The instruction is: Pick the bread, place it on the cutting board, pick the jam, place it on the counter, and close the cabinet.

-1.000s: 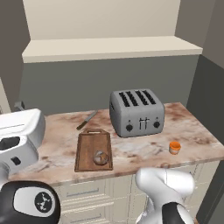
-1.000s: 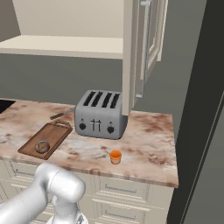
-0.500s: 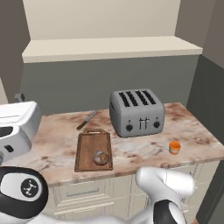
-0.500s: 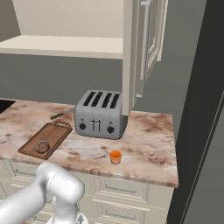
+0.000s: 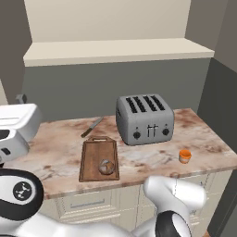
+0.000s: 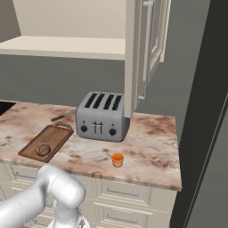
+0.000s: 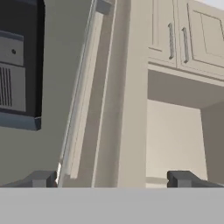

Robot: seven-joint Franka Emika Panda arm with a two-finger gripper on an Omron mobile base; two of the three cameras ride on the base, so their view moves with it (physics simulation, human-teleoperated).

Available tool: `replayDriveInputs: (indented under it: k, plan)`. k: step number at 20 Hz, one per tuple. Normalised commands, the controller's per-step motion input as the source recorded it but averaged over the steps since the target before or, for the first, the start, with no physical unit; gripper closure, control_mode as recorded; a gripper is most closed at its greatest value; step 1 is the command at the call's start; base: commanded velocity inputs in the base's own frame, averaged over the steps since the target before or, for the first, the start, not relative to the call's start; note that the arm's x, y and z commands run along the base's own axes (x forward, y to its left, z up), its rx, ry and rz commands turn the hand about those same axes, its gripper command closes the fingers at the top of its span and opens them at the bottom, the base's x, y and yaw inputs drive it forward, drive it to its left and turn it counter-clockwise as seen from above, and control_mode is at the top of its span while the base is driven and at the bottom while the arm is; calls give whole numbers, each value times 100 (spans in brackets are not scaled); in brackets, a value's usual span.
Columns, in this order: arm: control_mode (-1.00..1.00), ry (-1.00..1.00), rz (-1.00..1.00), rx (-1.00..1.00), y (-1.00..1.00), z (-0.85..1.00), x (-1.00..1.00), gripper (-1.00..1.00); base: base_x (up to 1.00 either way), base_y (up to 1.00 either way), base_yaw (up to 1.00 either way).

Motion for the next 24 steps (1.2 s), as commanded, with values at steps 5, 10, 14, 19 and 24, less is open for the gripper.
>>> replayDriveInputs:
  k: [5, 10, 14, 19, 24]
  plan:
    - [-100, -3, -12, 0, -14, 0, 12, -100, 0, 0, 0]
    - [-100, -4, -12, 0, -33, 0, 4, -100, 0, 0, 0]
    - [-100, -5, -12, 0, -30, 0, 4, -100, 0, 0, 0]
    - [-100, -5, -14, 0, -25, 0, 1, -100, 0, 0, 0]
    - [-100, -5, -16, 0, -24, 0, 1, -100, 0, 0, 0]
